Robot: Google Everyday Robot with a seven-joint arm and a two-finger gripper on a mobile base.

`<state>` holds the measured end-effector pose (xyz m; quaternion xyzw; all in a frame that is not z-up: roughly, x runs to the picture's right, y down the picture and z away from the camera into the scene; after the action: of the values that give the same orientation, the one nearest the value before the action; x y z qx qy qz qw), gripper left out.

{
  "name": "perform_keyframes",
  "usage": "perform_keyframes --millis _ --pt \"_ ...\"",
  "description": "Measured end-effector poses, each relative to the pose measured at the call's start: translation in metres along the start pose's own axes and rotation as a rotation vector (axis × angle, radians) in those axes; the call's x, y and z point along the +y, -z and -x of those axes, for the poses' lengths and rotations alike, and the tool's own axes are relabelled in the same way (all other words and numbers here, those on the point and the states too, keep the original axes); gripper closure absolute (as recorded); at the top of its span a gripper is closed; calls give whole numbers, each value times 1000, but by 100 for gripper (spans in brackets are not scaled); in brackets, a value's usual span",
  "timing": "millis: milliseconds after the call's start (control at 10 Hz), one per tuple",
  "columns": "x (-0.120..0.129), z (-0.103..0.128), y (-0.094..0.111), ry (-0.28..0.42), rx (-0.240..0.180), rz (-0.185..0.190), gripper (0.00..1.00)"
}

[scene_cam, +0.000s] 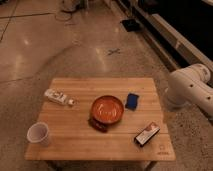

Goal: Place the pepper in the ceramic bowl

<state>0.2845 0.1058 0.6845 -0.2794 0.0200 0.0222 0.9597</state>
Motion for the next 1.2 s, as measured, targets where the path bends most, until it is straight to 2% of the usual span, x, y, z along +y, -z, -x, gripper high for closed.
perform_keyframes --millis 500,800,900,1200 --pt "2 1 -3 -5 12 5 35" --pt "18 33 -24 3 41 40 35" --pt "20 50 -37 11 50 47 35" --pt "17 104 -70 6 31 65 35"
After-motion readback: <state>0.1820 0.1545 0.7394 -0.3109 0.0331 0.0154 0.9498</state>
